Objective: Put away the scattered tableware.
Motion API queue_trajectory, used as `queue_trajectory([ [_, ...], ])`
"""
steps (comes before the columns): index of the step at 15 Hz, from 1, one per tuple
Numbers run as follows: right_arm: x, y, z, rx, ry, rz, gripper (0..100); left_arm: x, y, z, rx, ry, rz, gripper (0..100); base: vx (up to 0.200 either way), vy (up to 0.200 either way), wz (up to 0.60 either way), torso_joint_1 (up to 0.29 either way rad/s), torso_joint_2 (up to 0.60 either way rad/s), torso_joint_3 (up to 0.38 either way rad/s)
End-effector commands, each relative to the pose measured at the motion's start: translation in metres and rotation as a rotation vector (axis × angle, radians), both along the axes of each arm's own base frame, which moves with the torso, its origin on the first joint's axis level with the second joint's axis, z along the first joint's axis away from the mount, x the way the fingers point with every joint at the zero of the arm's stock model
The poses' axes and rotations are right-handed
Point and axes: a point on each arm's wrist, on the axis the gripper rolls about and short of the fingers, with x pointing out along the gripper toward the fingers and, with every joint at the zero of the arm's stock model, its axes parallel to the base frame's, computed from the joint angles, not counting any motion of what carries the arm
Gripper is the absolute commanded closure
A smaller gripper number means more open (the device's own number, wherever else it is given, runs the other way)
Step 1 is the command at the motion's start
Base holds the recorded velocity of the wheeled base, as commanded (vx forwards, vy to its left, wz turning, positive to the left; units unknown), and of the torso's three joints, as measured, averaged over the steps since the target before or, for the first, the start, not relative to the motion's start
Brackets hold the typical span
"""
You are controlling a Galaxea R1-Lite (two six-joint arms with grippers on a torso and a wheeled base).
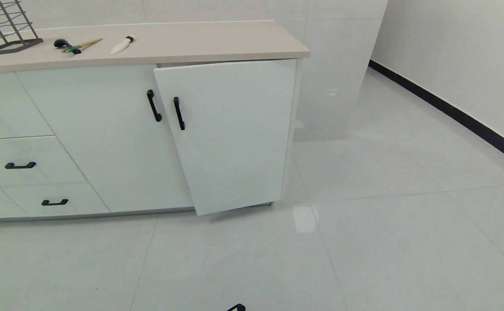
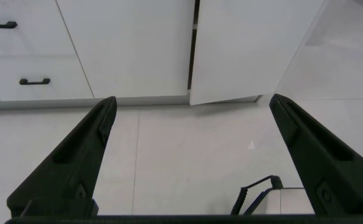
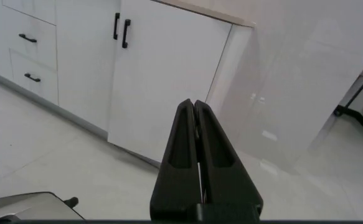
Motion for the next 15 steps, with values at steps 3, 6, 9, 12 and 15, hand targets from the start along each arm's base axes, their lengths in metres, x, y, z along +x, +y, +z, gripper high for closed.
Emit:
queue_trajectory([
  [3, 0.004, -0.005, -0.020, 0.058, 0.180, -0.224, 100, 0.000, 0.000, 0.000, 0.003, 0.002, 0.001, 0, 0.000, 0.000, 0.00, 0.000, 0.00, 0.000],
  [6, 0.005, -0.011, -0.032, 0.207, 0.331, -0.506, 100, 0.000, 0.000, 0.000, 0.007, 0.002, -0.004, 0, 0.000, 0.000, 0.00, 0.000, 0.00, 0.000],
  [9, 0.005, -0.011, -0.032, 0.216, 0.330, -0.509, 100, 0.000, 0.000, 0.000, 0.010, 0.002, -0.007, 0, 0.000, 0.000, 0.00, 0.000, 0.00, 0.000],
  [12, 0.005, -0.011, -0.032, 0.217, 0.332, -0.509, 100, 0.000, 0.000, 0.000, 0.020, 0.003, -0.004, 0, 0.000, 0.000, 0.00, 0.000, 0.00, 0.000],
  [15, 0.005, -0.011, -0.032, 0.218, 0.330, -0.509, 100, 0.000, 0.000, 0.000, 0.018, 0.003, -0.004, 0, 0.133, 0.000, 0.00, 0.002, 0.00, 0.005],
])
